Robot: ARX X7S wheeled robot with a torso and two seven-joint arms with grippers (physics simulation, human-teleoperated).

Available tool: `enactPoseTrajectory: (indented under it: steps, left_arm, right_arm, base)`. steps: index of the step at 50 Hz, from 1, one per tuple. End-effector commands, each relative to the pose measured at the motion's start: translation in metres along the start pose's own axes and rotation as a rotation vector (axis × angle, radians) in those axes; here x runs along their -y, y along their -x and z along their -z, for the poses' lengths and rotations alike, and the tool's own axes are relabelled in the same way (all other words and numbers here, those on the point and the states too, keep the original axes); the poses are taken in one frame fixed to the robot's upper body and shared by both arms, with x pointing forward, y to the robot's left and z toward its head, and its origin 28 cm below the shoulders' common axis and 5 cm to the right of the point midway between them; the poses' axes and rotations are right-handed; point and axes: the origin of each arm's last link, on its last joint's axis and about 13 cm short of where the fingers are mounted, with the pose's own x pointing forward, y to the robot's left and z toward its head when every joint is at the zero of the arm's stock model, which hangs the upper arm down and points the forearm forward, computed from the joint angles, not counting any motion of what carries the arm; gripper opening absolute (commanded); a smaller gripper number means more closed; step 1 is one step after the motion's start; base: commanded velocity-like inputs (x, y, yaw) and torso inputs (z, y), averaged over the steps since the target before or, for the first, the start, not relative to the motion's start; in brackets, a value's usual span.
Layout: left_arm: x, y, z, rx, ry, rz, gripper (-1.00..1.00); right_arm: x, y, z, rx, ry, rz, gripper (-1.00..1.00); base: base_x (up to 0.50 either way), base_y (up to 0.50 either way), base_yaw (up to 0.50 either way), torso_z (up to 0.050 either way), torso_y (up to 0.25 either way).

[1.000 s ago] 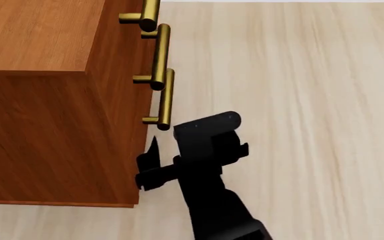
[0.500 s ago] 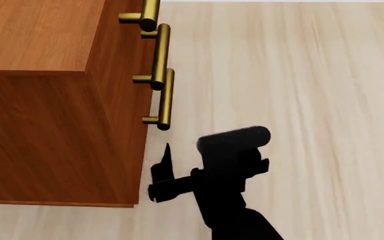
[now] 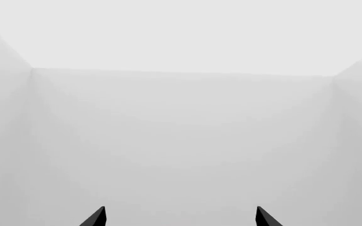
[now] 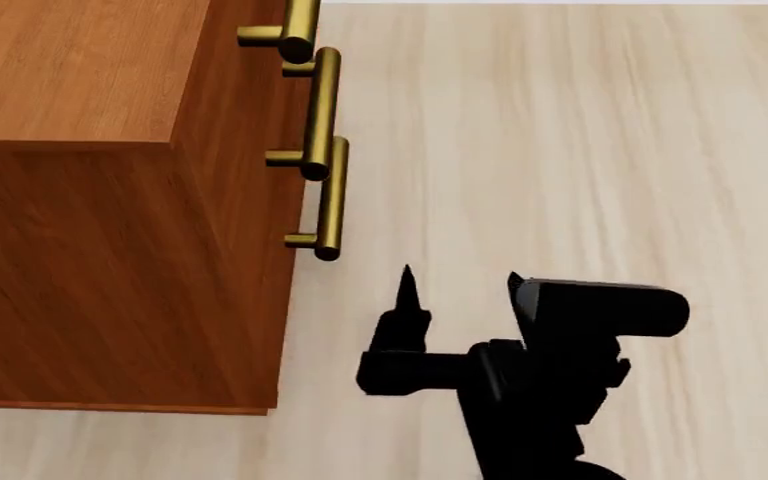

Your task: Close the bottom drawer of the cabinet and open the top drawer.

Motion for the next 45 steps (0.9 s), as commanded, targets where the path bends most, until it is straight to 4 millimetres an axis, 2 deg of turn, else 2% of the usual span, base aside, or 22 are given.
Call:
enactPoseTrajectory:
  steps: [1,7,14,28,36,45]
  left_arm:
    - [0.002,-0.001,0.000,0.001,0.004,0.005,1.00]
    - [0.003,-0.001,-0.001,0.001,0.004,0.007,1.00]
    - [0.003,-0.001,-0.003,0.008,0.006,0.009,1.00]
    - [0.004,-0.001,-0.004,0.008,0.003,0.010,1.00]
    - [0.005,-0.001,-0.004,0.008,0.004,0.012,1.00]
    - [0.004,0.000,-0.004,0.009,0.002,0.012,1.00]
  right_arm:
    - [-0.002,0.015,-0.023,0.050,-0.148,-0.003,1.00]
    - [-0.005,0.019,-0.040,0.076,-0.292,-0.019,1.00]
    - [-0.015,0.020,-0.062,0.104,-0.380,-0.042,1.00]
    - [-0.025,0.016,-0.081,0.101,-0.556,-0.086,1.00]
    - [-0.037,0.011,-0.094,0.082,-0.689,-0.142,1.00]
    - [-0.051,0.003,-0.106,0.063,-0.763,-0.196,1.00]
  base:
    - [0.00,0.00,0.00,0.000,0.000]
    - [0.00,0.00,0.00,0.000,0.000]
    - [0.00,0.00,0.00,0.000,0.000]
    - [0.00,0.00,0.00,0.000,0.000]
    - [0.00,0.00,0.00,0.000,0.000]
    - [0.00,0.00,0.00,0.000,0.000]
